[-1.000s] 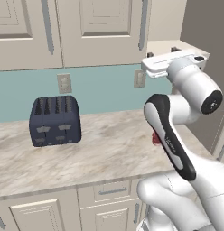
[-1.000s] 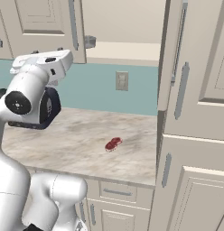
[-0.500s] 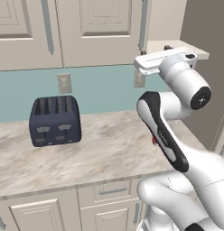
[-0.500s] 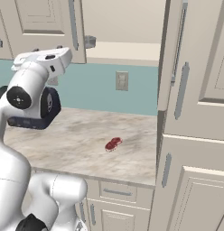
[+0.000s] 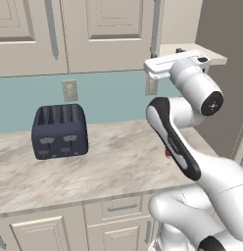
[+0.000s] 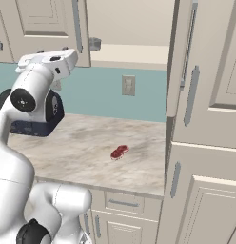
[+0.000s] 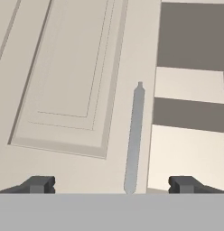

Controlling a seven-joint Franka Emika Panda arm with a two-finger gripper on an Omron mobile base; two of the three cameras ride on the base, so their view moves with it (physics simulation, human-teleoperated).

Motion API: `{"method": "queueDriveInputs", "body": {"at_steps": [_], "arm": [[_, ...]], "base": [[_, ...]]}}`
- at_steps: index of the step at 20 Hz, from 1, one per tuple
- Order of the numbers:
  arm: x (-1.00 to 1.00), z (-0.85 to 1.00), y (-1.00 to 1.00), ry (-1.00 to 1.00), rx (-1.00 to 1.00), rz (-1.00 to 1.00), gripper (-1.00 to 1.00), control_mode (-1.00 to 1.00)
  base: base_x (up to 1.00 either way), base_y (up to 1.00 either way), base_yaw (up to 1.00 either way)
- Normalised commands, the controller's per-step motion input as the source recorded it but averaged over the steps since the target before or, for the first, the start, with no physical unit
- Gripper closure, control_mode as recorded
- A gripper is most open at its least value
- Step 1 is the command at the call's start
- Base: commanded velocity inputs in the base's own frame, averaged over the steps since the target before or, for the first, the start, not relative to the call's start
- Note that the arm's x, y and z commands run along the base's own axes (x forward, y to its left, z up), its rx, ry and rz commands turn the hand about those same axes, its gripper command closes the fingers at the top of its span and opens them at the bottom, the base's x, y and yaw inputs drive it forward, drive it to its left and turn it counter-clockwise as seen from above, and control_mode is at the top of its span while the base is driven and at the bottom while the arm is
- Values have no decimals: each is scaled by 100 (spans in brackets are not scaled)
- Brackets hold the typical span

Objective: Retrieve the tupperware from the cabinet, then place the raw meat into the tupperware to avoid contamination.

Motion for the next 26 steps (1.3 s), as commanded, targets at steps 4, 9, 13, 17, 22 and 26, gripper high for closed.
{"method": "queueDriveInputs", "body": {"at_steps": [4, 9, 13, 17, 22, 26], "arm": [[16, 1, 0, 0, 0, -1, -100, -100], [16, 1, 0, 0, 0, 0, -100, -100], [15, 0, -1, 0, 0, 0, -100, -100], [16, 0, -1, 0, 0, 0, -100, -100], [15, 1, -9, 0, 0, 0, -100, -100], [17, 2, -6, 0, 0, 0, -100, -100]], "base": [[0, 0, 0], [0, 0, 0], [0, 0, 0], [0, 0, 0], [0, 0, 0], [0, 0, 0]]}}
